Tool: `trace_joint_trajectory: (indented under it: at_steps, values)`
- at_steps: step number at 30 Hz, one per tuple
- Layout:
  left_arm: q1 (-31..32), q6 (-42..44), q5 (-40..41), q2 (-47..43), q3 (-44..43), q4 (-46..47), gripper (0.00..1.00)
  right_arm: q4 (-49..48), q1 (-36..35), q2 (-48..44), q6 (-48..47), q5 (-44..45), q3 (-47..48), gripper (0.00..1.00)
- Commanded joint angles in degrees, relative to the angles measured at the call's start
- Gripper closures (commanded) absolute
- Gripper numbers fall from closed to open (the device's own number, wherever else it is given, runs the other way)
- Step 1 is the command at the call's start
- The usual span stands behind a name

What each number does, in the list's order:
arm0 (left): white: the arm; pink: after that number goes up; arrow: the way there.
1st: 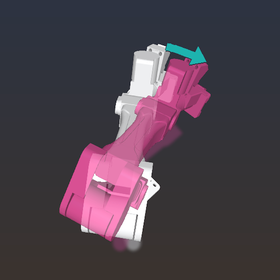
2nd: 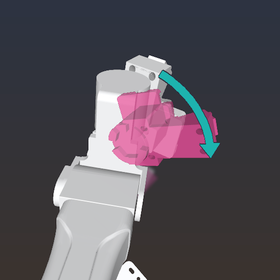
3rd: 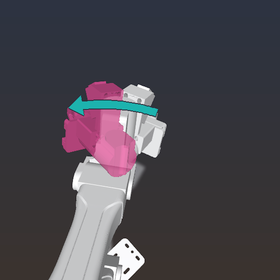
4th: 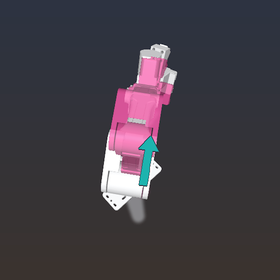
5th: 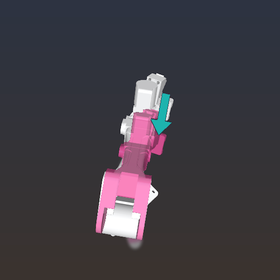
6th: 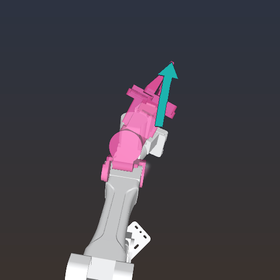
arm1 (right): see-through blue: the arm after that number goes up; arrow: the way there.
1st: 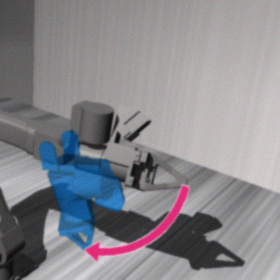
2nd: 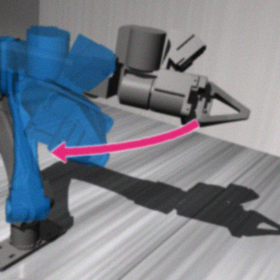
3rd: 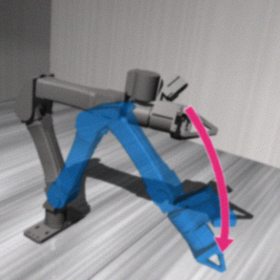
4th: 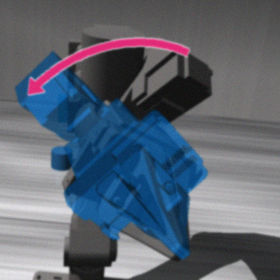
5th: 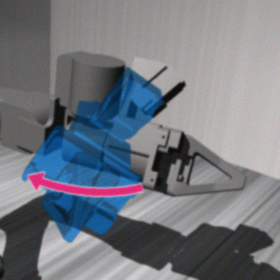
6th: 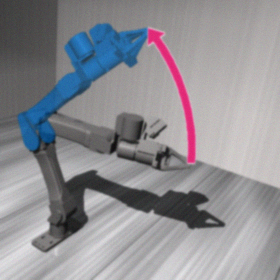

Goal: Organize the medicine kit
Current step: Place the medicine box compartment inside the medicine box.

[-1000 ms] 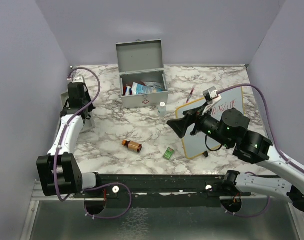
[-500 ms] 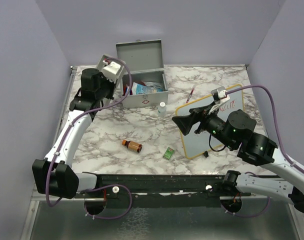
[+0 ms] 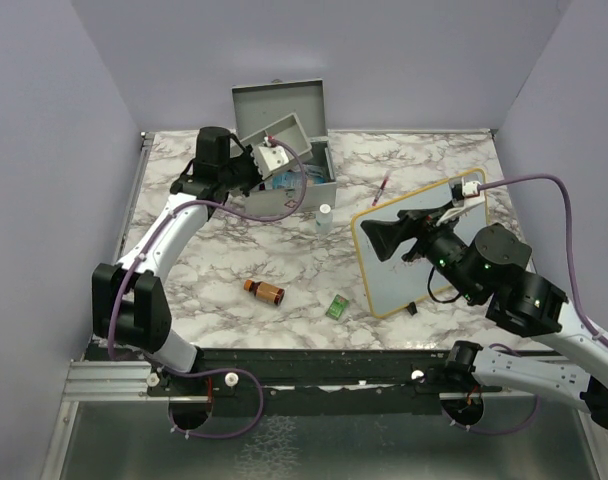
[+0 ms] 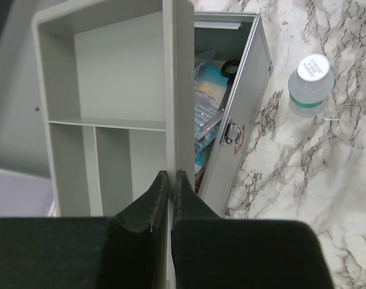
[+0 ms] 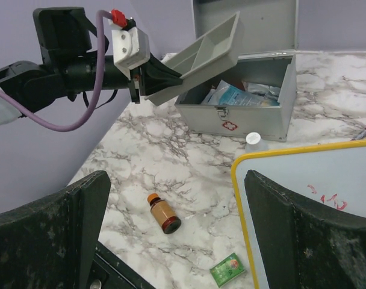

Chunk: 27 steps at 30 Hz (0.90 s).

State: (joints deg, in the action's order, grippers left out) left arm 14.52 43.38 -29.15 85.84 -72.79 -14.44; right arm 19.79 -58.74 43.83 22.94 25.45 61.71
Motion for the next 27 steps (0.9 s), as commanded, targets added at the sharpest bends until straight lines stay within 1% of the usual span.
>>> trace_joint_trajectory:
  at_steps: [1,6,13,18,21,27]
  values:
    - [0.8,10.7,-7.7,3.8,-5.2,1.4,1.00,0.0,0.3,-0.4,0.3,4.2,1.1,0.00]
    - [1.1,15.2,-11.8,8.9,-8.9,-0.4,1.00,0.4,0.3,0.7,0.5,4.5,2.0,0.00]
    - [2.4,18.5,-11.8,14.1,-11.7,-1.0,1.00,0.7,0.3,2.1,0.9,4.7,2.6,0.00]
    - [3.7,19.7,-8.7,16.1,-11.3,-1.3,1.00,0.8,0.3,2.7,0.3,5.1,3.4,0.00]
    - [4.9,19.6,-4.7,16.9,-11.1,-1.3,1.00,0.6,0.3,2.4,0.3,5.2,3.2,0.00]
    - [6.4,16.4,2.5,17.1,-9.4,1.7,1.00,0.4,0.3,2.1,0.4,5.2,2.5,0.00]
